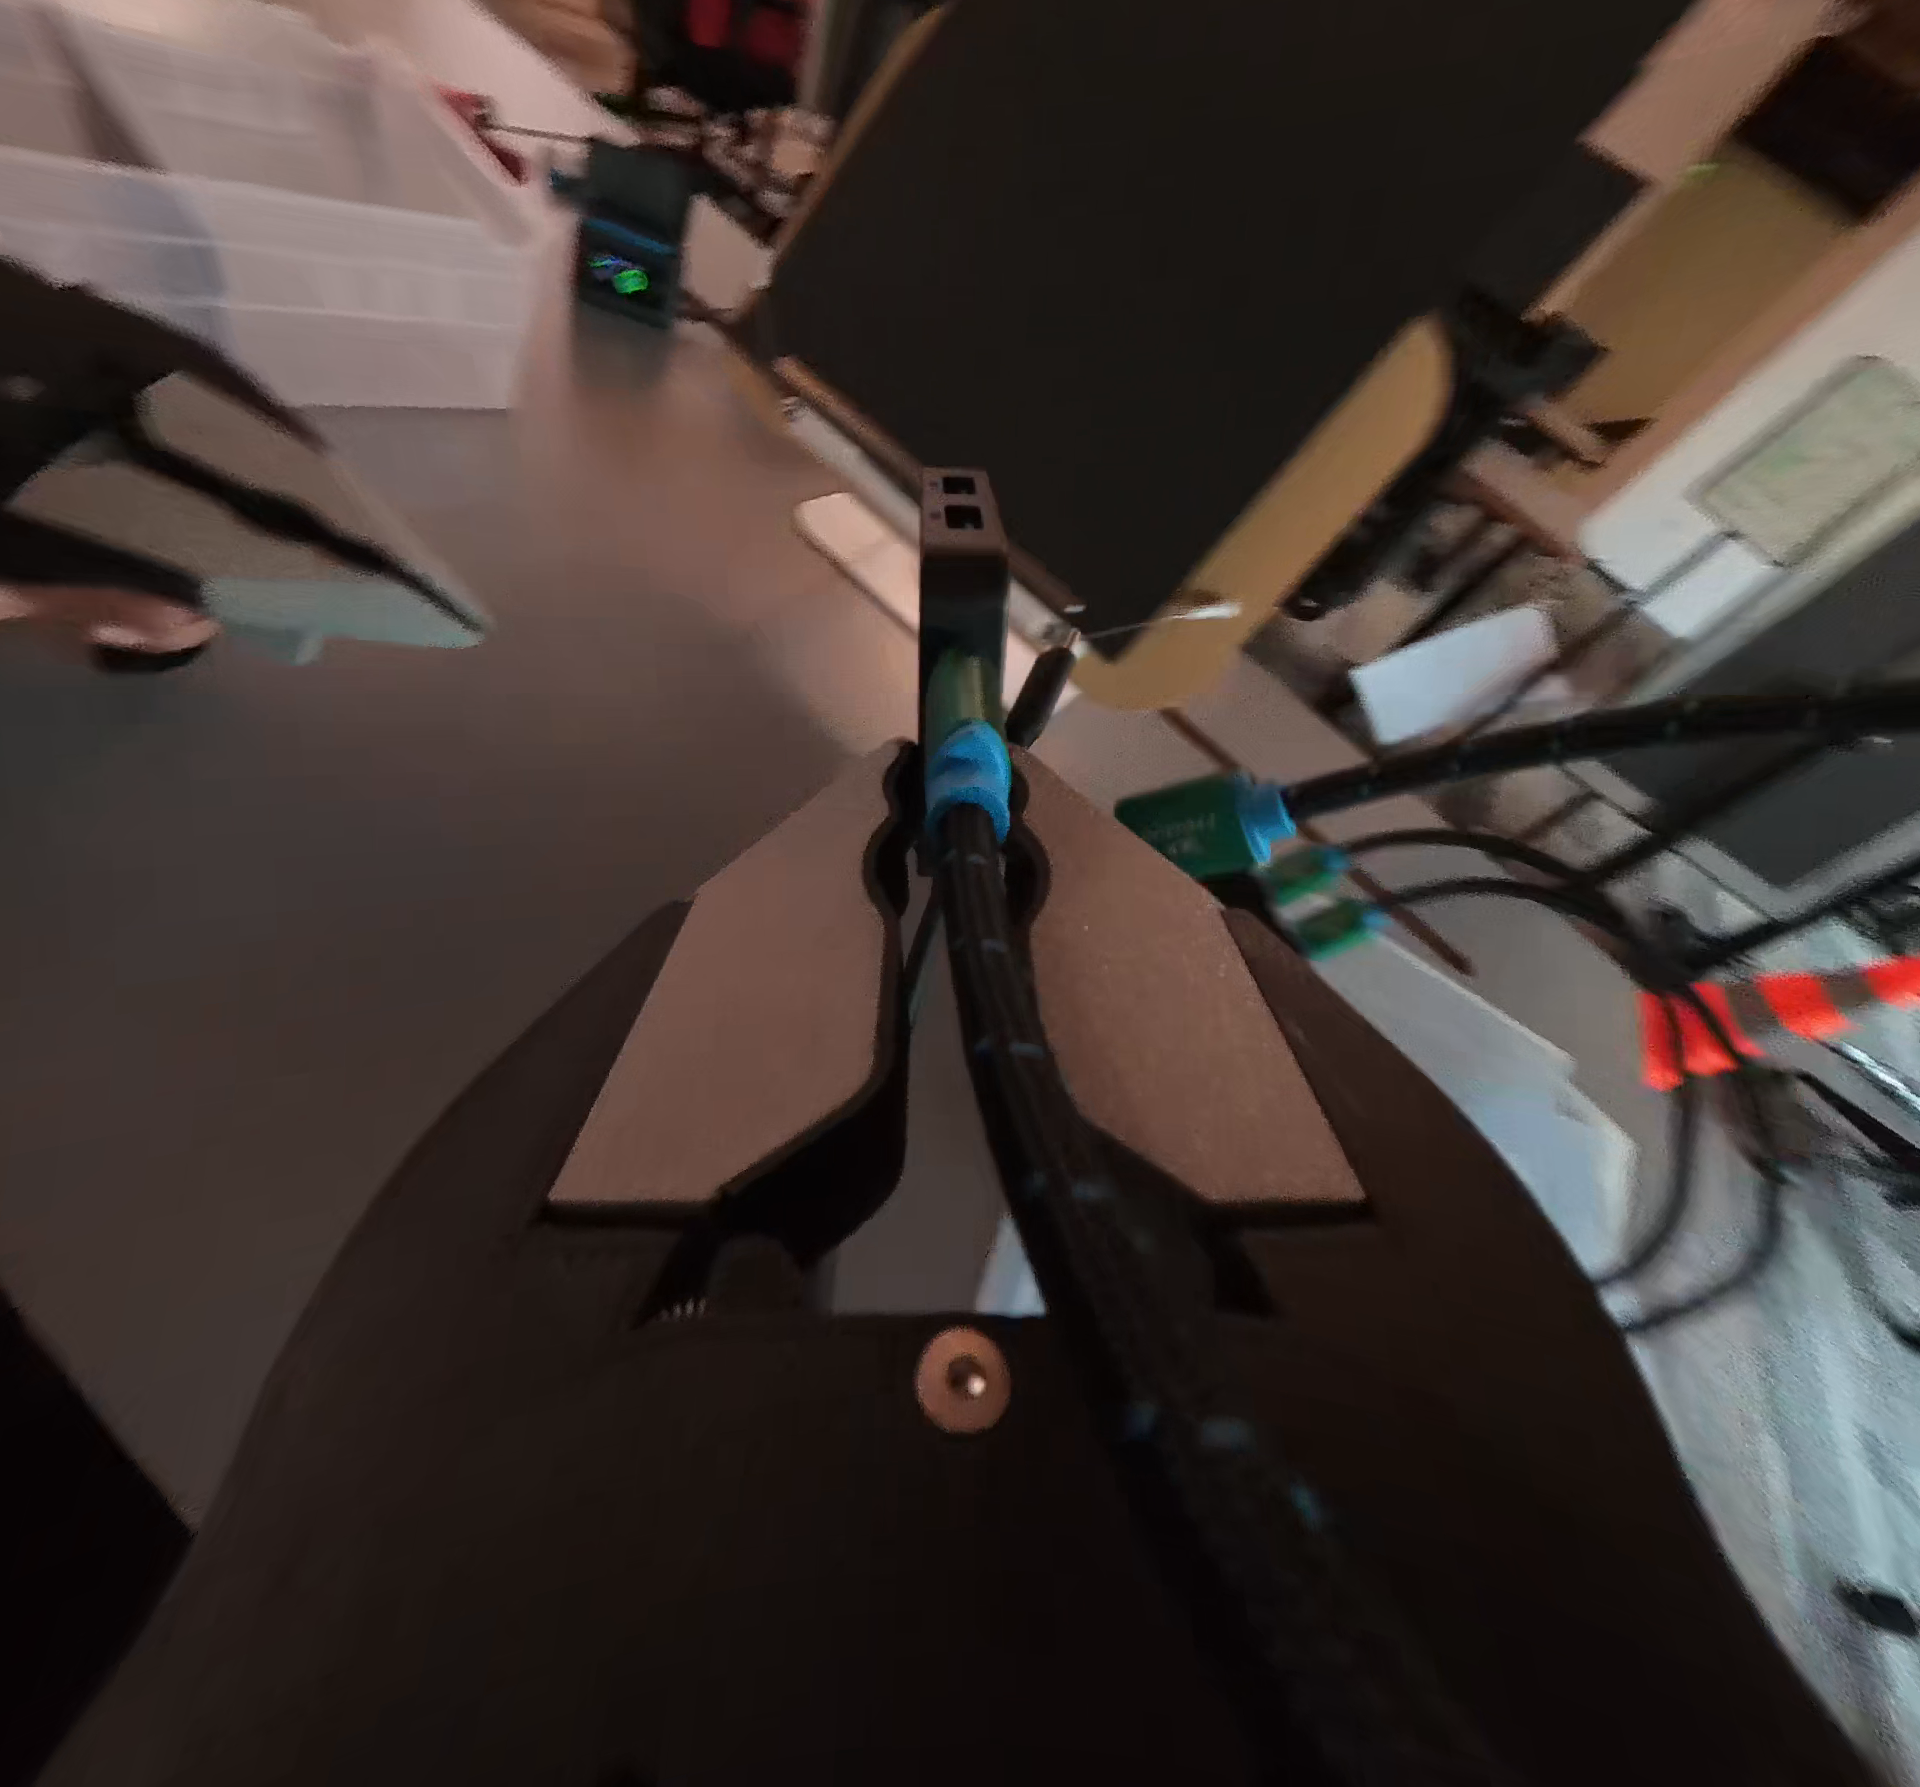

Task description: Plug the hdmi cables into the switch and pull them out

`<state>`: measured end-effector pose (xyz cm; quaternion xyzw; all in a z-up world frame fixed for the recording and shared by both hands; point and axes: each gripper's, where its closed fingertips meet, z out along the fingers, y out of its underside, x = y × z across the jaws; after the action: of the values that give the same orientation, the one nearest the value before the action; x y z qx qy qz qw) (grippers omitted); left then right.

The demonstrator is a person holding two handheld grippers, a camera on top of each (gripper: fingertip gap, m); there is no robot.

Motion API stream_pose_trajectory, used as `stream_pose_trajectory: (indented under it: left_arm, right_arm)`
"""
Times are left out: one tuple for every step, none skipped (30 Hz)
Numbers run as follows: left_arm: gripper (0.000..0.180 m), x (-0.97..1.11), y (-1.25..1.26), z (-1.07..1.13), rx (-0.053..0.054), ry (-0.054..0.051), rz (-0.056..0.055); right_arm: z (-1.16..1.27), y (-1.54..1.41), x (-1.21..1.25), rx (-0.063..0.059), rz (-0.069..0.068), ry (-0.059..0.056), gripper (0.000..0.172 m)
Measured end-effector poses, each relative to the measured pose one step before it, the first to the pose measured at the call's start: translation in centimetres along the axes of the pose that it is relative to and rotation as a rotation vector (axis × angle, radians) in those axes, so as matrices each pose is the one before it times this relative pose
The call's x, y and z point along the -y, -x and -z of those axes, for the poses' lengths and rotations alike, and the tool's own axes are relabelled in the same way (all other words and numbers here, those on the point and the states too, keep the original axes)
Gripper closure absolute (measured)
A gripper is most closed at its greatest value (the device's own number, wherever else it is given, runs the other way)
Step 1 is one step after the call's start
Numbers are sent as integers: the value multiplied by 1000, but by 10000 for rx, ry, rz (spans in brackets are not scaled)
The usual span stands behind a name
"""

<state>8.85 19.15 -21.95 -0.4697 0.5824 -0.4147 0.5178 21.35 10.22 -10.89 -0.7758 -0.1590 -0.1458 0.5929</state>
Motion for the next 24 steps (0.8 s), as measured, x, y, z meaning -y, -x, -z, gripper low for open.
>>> stream_pose_trajectory:
  left_arm:
    - [180,-12,-117,-25,-38,10,-25]
    - [180,33,-87,-14,-22,-18,-33]
    - [180,29,-32,-4,8,-19,-26]
    - [180,-13,-5,-27,4,6,0]
    - [180,-63,-8,-20,-9,31,17]
    - [180,-69,11,-22,6,30,4]
    - [180,-35,35,-3,27,13,-15]
    - [180,-23,35,-13,18,11,-17]
    - [180,-43,8,-28,6,20,-6]
    - [180,-33,5,-27,4,20,-1]
    - [180,-31,-4,-27,-3,19,-3]
    - [180,-49,-10,-26,-10,23,3]
    - [180,-42,-20,-33,-17,26,7]
    - [180,-33,-18,-9,-15,17,7]
    - [180,1,-13,-1,-8,-1,3]
    - [180,20,-9,24,-5,-10,5]
    - [180,9,-15,4,-9,-9,16]
    - [180,-4,-20,-1,-20,-2,30]
    - [180,-25,-14,-20,-19,14,38]
    - [180,-45,6,-28,-8,31,33]
    - [180,-61,0,-42,-6,41,17]
    - [180,-59,-13,-28,-2,35,-3]
    - [180,0,-19,-5,3,7,-21]
    - [180,13,-23,1,0,-11,-26]
  right_arm:
    - [876,-1521,372,-582,-99,-102,161]
    - [687,-1552,330,-538,-84,-112,161]
    - [437,-1535,208,-477,-49,-52,161]
    - [127,-1463,-11,-393,70,100,161]
    - [-156,-1504,-189,-408,135,221,161]
    - [-409,-1508,-314,-407,141,271,161]
    - [-671,-1315,-508,-273,100,359,161]
    - [-899,-1126,-745,-161,26,472,161]
    - [-1051,-973,-885,-124,-78,487,161]
    - [-1214,-580,-994,47,-131,499,161]
    - [-1402,-122,-1318,263,-232,650,161]
    - [-1585,-31,-1777,268,-377,912,161]
    - [-1766,-245,-1983,89,-439,1047,161]
    - [-1927,-167,-1965,76,-315,1025,161]
    - [-1860,350,-1878,351,-103,1045,161]
    - [-1441,479,-1209,405,-5,756,157]
    - [-770,-111,-445,-8,-21,308,154]
    - [-134,-239,55,-126,52,-19,150]
    - [351,-158,296,-65,-32,-156,149]
    - [570,-118,395,-5,-134,-194,141]
    - [711,106,513,123,-152,-294,139]
    - [727,339,524,206,-105,-322,139]
    - [674,311,495,129,-52,-308,139]
    - [578,200,323,6,-24,-240,139]
